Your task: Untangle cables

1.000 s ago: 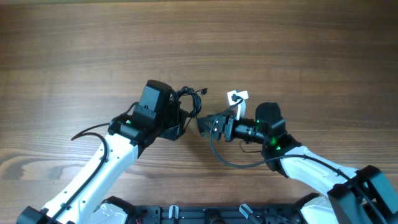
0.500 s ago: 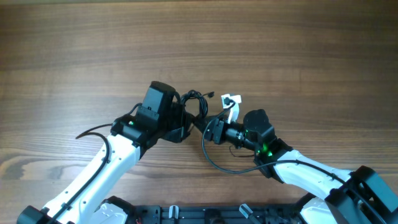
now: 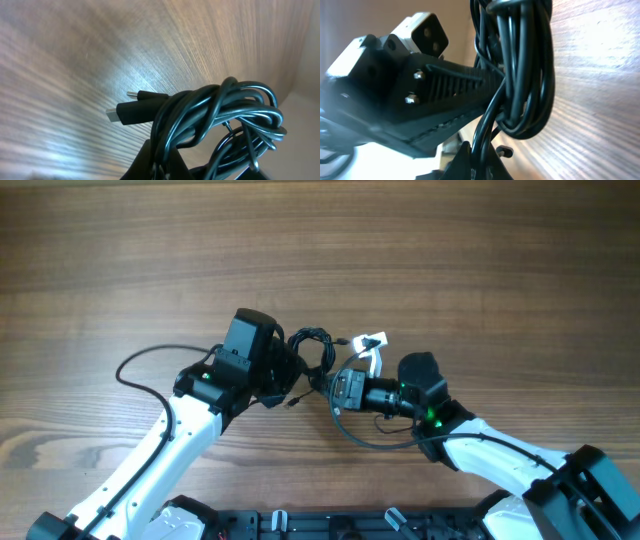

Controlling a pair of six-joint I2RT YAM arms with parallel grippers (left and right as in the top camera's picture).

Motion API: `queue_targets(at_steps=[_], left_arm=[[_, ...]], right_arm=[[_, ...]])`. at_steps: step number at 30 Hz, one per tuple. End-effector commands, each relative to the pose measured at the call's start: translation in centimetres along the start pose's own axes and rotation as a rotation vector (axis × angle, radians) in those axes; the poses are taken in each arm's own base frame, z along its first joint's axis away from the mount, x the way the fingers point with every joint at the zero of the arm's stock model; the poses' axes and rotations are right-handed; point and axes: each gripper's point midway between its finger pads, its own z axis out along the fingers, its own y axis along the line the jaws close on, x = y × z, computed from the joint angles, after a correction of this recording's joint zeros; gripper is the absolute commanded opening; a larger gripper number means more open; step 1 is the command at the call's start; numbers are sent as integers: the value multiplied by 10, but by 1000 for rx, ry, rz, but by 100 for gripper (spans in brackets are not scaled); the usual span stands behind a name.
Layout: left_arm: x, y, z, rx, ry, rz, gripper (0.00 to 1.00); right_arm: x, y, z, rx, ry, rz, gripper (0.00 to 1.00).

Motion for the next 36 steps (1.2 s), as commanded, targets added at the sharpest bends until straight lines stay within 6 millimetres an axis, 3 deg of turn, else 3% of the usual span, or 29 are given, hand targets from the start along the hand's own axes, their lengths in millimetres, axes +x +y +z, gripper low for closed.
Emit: queue_targets(at_steps=[1,6,13,15,20,23,24,26,28,29,30,32,35,36], left_arm=[[-21,-8,-7,6,-99,279,4],[-13,-9,-6,2,-85,412,4],[21,-12,0,11,-18,605,4],[29,-12,1,14,-4,654,4],[36,-13,2,20,9,683,4],[23,-12,1,3,-36,668,4],[16,-12,0,-6,-57,655,4],[3,-11,-2,-8,-77,620,4],[-7,-10,-4,-9,-90,596,4],[-11,-10,-5,-11,-98,587,4],[-17,-9,-6,-14,-111,579,4],[-29,-7,-9,-20,-135,552,4],[-46,-3,-13,-21,-166,433,4],[-51,-2,-14,-12,-174,304,4]], right_arm=[[15,22,-8,-108,148,109,5],[-20,25,-12,-119,-2,239,5],[-67,6,-18,-45,-288,247,4],[-76,0,-21,-6,-350,168,5],[-78,-33,-25,136,-402,187,5],[-70,-35,-23,149,-359,159,7],[-68,-36,-22,153,-342,147,10],[-64,-40,-22,171,-329,149,26],[-64,-41,-22,171,-326,150,47],[-63,-40,-21,168,-321,150,64],[-62,-39,-21,165,-312,149,72],[-59,-38,-20,160,-293,126,78],[-50,-32,-16,139,-232,50,76],[-42,-28,-14,118,-181,5,74]])
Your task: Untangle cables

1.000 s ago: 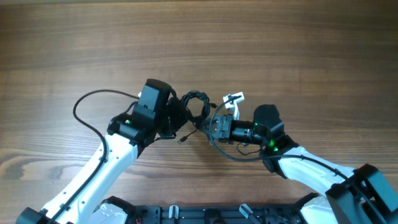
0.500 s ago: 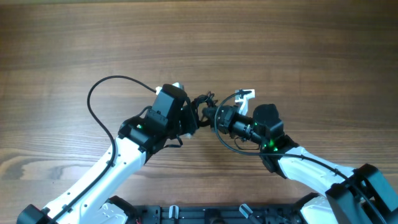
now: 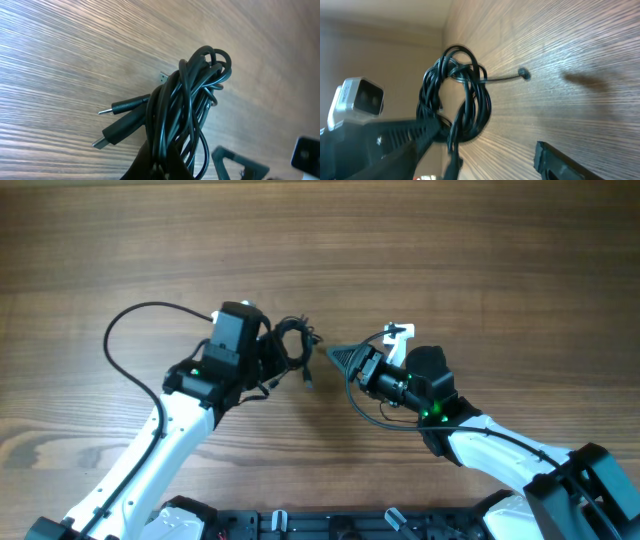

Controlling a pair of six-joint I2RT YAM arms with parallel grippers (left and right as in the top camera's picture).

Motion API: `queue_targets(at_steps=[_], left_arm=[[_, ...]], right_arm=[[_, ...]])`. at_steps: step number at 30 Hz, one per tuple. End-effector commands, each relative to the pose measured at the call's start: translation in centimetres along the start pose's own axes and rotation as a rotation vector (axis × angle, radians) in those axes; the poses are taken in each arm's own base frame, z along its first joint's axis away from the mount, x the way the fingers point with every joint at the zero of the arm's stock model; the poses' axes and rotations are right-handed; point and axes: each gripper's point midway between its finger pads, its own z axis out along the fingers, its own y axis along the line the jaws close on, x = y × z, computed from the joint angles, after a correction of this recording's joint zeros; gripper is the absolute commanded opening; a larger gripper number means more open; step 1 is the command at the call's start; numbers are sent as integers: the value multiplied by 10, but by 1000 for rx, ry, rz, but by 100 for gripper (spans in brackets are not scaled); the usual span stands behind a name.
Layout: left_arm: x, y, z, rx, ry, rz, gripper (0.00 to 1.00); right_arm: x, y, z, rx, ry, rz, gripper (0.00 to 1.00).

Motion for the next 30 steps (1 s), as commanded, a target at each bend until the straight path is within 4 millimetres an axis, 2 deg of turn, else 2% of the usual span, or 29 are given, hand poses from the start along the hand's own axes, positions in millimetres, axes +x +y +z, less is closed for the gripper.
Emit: queue_targets(at_steps=[1,7,11,13,16,19,21,25,28,30], left_arm=[[-12,4,-4,3,-31,-261,4],[0,-1,-2,1,-1,-548,4],[5,-2,-2,-6,11,-833,4],[7,-3,-2,-5,22,-924,4],[15,-9,-2,5,78,-969,4],[22,-15,-3,15,135,-968,4],[25,-17,-4,21,158,-968,4],[25,-18,-4,22,161,-968,4],[25,-18,-4,22,161,-968,4],[25,-18,-4,22,161,-967,4]], right_arm=[[22,16,-1,-81,124,-180,73],[40,22,7,-79,125,-263,79],[56,25,13,-63,118,-290,79],[60,25,16,-47,103,-298,73],[53,21,18,-12,41,-284,63],[42,18,18,13,-17,-186,57],[43,19,18,10,-16,-182,54],[55,24,18,-23,51,-172,43],[65,35,16,-79,112,-182,40],[70,41,15,-111,139,-188,31]])
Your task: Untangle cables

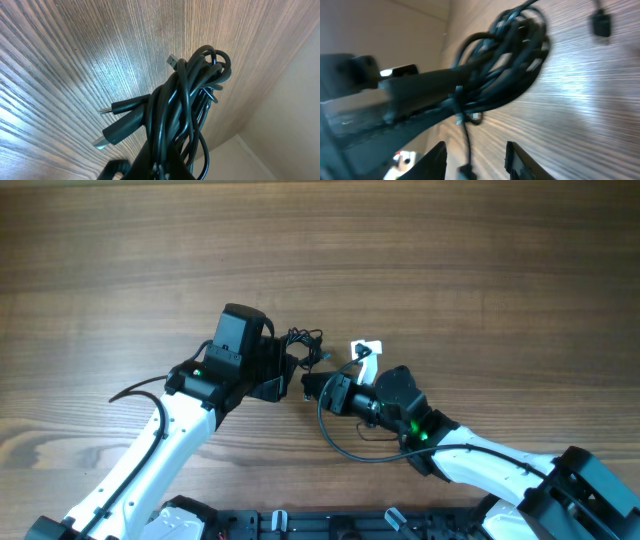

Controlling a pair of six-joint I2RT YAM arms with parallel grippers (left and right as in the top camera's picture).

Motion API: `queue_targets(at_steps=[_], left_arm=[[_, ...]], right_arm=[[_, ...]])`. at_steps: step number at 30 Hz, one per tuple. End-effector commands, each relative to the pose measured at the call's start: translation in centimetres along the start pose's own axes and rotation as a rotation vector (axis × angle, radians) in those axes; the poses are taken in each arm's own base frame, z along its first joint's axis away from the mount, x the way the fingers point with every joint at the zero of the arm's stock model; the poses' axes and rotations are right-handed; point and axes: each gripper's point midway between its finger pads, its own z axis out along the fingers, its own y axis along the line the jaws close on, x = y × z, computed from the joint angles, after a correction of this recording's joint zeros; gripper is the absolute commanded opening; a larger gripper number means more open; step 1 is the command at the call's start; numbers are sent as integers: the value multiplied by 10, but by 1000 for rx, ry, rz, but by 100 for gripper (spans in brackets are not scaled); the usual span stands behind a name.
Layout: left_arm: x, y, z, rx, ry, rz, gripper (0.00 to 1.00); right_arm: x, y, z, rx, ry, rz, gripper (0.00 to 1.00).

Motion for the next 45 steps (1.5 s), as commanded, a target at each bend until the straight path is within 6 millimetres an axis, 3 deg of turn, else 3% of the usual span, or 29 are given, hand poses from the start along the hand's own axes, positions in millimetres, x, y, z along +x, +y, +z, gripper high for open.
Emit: queue_targets(at_steps=[1,4,13,15,19,23,29,31,36,42,45], left_arm=[[4,-2,-2,5,17,8,4],[4,-1,-2,4,17,62,4],[1,0,-2,1,-3,92,4],[1,-1,-2,2,-3,82,4],[2,0,-2,1,2,50,4],[11,2,-2,-10,54,20,4],[15,3,-2,-18,78,-11,4],[15,3,-2,-20,81,-25,4],[16,3,-3,-20,85,-26,4],[15,3,-2,-19,79,-29,4],[3,0,-2,-1,8,40,4]], right_arm=[[9,18,0,-72,65,-9,24],[13,19,0,-82,84,-11,7],[23,24,-2,-118,143,-70,5],[23,23,-2,-113,146,-63,50],[19,19,-1,-91,118,-60,60],[11,9,3,-49,71,-51,60],[10,12,7,-71,63,54,44],[12,13,6,-78,77,75,29],[17,17,6,-95,109,98,7],[24,21,4,-119,155,83,5],[25,22,2,-137,166,-14,4]])
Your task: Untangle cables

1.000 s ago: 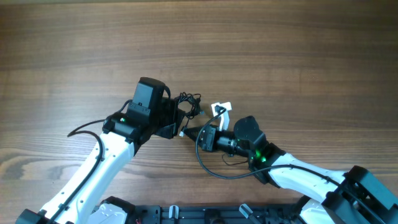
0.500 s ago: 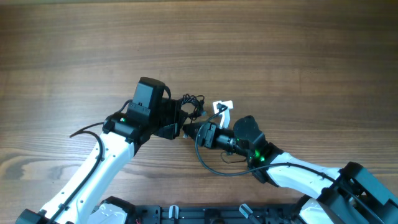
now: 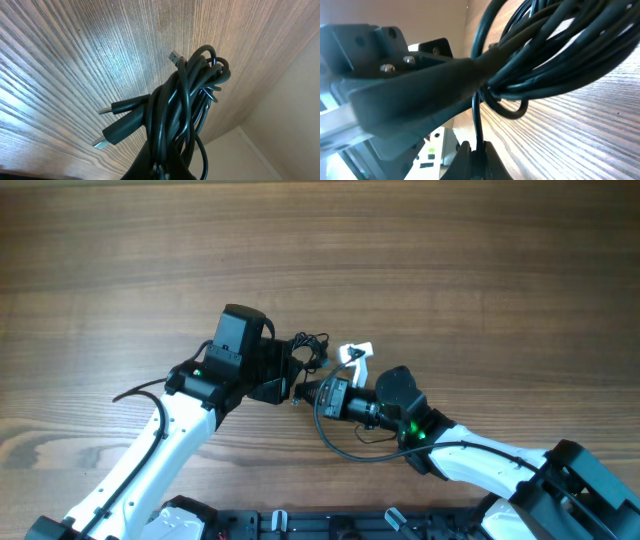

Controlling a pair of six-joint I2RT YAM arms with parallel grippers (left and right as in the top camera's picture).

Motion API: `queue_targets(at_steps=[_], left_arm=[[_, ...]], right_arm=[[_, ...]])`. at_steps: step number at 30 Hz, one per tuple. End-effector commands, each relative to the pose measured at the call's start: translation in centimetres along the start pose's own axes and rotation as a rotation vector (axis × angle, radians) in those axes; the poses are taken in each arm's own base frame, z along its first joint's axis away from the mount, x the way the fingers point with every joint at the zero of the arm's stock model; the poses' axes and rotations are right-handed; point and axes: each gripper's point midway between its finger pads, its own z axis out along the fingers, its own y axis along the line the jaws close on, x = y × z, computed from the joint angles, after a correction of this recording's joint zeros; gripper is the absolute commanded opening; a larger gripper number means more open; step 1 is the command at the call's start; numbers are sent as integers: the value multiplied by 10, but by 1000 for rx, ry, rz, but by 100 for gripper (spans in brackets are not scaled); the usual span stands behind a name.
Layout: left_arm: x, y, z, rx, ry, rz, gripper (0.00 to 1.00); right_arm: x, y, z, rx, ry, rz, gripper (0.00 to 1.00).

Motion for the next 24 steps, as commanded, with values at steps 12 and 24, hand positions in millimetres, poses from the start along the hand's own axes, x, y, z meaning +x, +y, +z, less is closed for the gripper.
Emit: queue_targets(at_steps=[12,24], left_arm=[[-40,-14,-7,-24,-270,791,4],[34,-9,8,57,-52,1258,4]], right_arm=[[-9,14,-35,-178,207,-78,5],[-75,-13,-31,-2,-174,-92,5]])
